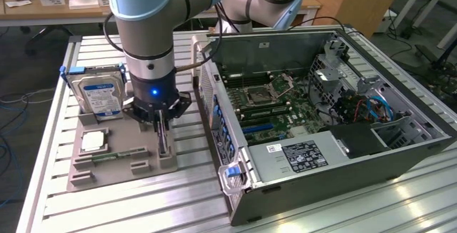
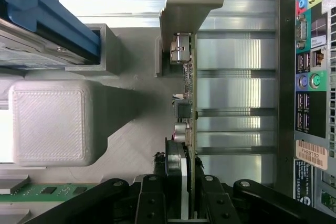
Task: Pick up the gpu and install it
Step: 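Pick up the gpu and move the gpu toward the slot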
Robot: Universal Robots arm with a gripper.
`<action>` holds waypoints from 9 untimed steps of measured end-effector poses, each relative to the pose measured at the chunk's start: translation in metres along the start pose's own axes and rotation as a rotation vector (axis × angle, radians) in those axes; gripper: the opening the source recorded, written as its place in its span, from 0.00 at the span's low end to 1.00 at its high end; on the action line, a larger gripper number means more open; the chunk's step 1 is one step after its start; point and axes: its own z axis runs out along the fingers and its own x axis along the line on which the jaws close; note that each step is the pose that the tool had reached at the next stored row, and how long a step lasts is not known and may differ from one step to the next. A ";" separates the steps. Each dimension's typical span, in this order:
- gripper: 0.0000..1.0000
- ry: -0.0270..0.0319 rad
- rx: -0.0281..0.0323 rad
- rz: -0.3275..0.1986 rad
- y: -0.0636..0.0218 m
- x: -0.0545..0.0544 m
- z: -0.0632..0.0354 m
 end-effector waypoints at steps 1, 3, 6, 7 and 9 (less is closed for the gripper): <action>0.28 0.0000 0.0000 0.000 0.0001 0.000 -0.0010; 0.28 0.0000 0.0000 0.000 0.0002 0.000 -0.0028; 0.28 0.0000 0.0000 0.000 0.0003 0.000 -0.0053; 0.28 0.0000 0.0000 0.000 0.0003 0.000 -0.0061; 0.28 0.0000 0.0000 0.000 0.0004 0.000 -0.0083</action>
